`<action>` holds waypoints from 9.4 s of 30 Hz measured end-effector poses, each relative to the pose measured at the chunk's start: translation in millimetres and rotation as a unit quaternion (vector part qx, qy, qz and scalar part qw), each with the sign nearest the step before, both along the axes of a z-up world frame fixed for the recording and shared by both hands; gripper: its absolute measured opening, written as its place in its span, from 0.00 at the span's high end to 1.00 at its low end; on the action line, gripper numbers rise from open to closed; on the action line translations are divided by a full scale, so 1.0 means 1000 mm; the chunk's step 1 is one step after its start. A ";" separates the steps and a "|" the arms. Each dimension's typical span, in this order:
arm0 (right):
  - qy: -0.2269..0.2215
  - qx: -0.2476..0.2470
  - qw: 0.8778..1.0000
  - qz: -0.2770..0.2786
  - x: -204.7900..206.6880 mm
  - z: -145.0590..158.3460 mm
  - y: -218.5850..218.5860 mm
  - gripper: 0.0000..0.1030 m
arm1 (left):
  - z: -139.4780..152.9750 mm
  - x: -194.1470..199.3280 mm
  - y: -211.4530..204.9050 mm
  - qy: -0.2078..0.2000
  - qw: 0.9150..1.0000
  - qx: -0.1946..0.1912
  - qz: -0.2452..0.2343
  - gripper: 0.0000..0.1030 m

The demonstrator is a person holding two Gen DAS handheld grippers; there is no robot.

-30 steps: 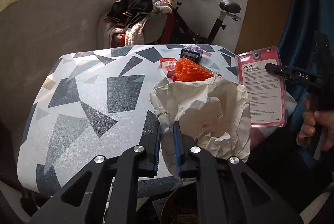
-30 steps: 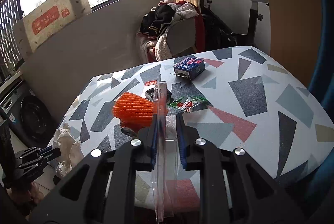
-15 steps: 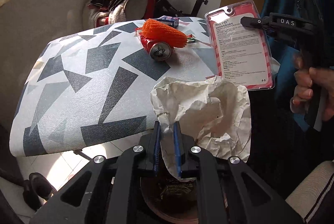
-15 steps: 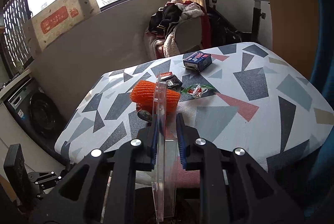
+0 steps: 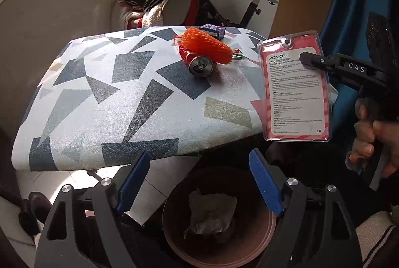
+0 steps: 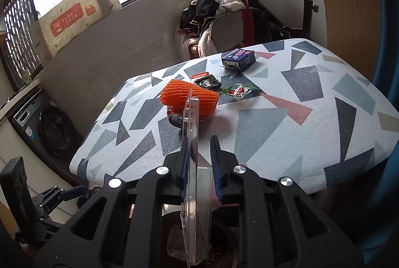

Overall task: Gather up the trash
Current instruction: 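Carry paper and package over the bin and open both grippers, then grasp the orange foam net with the left gripper, then release the foam net and grasp the crushed red can with the left gripper, then grasp the orange foam net with right gripper while left holds the red can, then lower the red can into the bin with left gripper while right drops the net there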

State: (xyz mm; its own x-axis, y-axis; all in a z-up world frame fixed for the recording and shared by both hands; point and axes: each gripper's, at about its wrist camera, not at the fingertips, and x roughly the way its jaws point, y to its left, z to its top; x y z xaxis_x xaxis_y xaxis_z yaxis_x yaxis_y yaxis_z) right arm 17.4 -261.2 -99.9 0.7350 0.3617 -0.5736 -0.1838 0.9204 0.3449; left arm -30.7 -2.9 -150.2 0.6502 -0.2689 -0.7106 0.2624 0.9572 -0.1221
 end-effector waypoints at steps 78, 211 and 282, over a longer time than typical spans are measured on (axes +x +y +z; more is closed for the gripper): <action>0.082 -0.113 0.990 0.025 0.047 -0.059 0.020 0.06 | 0.020 0.098 0.036 0.007 0.991 -0.109 0.079 0.06; 0.075 -0.069 0.992 0.076 0.148 -0.077 0.028 0.81 | -0.058 0.253 0.010 0.183 0.924 -0.260 0.212 0.56; 0.088 -0.129 0.977 0.145 -0.011 -0.045 0.064 0.09 | 0.005 0.028 0.027 0.018 0.999 -0.041 0.005 0.57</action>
State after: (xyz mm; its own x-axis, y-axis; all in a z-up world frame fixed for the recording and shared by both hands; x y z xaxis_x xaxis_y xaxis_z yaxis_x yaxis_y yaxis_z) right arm 6.7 -197.3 -144.9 0.5056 0.3658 -0.7814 -0.4081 0.8993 0.1569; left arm -2.6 24.1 -145.0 0.6277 -0.3217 -0.7088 0.2480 0.9458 -0.2096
